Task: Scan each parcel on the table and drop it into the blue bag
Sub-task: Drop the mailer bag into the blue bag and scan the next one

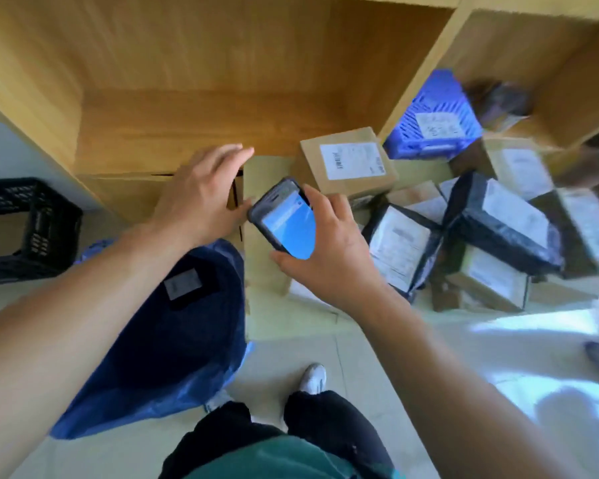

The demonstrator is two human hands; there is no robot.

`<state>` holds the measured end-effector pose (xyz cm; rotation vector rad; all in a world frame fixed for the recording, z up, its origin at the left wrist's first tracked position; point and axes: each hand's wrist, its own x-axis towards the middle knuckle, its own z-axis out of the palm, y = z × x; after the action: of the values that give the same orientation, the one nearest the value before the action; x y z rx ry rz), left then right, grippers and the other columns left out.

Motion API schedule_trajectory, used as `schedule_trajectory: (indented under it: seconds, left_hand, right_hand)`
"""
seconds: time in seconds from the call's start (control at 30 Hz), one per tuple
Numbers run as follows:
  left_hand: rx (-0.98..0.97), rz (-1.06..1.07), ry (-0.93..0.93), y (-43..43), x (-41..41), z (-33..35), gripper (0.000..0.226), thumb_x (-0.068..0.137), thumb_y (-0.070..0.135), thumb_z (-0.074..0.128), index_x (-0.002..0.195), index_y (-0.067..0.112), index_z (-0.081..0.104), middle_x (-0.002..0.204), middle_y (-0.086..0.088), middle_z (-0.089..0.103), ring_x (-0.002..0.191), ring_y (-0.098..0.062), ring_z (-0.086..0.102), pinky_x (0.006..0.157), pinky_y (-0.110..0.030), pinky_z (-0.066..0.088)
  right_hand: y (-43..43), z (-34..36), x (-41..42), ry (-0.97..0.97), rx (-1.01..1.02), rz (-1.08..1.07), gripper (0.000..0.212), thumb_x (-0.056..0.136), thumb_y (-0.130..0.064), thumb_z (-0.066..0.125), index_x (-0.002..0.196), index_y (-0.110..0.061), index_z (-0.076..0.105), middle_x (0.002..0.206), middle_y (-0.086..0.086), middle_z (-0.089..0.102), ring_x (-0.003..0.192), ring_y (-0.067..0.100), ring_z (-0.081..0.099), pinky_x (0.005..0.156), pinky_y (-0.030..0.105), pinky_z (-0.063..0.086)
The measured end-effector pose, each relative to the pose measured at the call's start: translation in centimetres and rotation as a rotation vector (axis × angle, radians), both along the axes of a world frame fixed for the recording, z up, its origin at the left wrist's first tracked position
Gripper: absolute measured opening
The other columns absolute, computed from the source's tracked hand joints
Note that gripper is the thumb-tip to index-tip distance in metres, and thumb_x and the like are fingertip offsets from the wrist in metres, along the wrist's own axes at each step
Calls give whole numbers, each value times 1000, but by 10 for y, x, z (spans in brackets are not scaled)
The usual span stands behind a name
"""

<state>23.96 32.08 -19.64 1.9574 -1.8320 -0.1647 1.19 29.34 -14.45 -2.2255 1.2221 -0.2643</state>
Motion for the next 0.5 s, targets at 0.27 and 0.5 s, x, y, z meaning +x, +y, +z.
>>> schedule_trajectory:
  seconds: [0.27, 0.5]
  left_hand:
    - [289, -142, 11, -51, -166, -9, 85, 83, 64, 58, 156, 35, 26, 162, 12, 28, 144, -21, 40, 98, -50, 52]
    - [502, 36, -65, -69, -273, -56, 115, 75, 85, 57, 160, 30, 3, 158, -9, 26, 133, -37, 37, 96, -53, 48]
  right_hand:
    - [-38, 12, -150, 71, -33, -220, 101, 69, -53, 80, 151, -28, 27, 135, -6, 36, 121, 17, 47, 94, 36, 47]
    - [-56, -21, -240, 119, 54, -316, 99, 71, -58, 77, 151, -34, 23, 128, -11, 34, 104, 16, 49, 69, 43, 59]
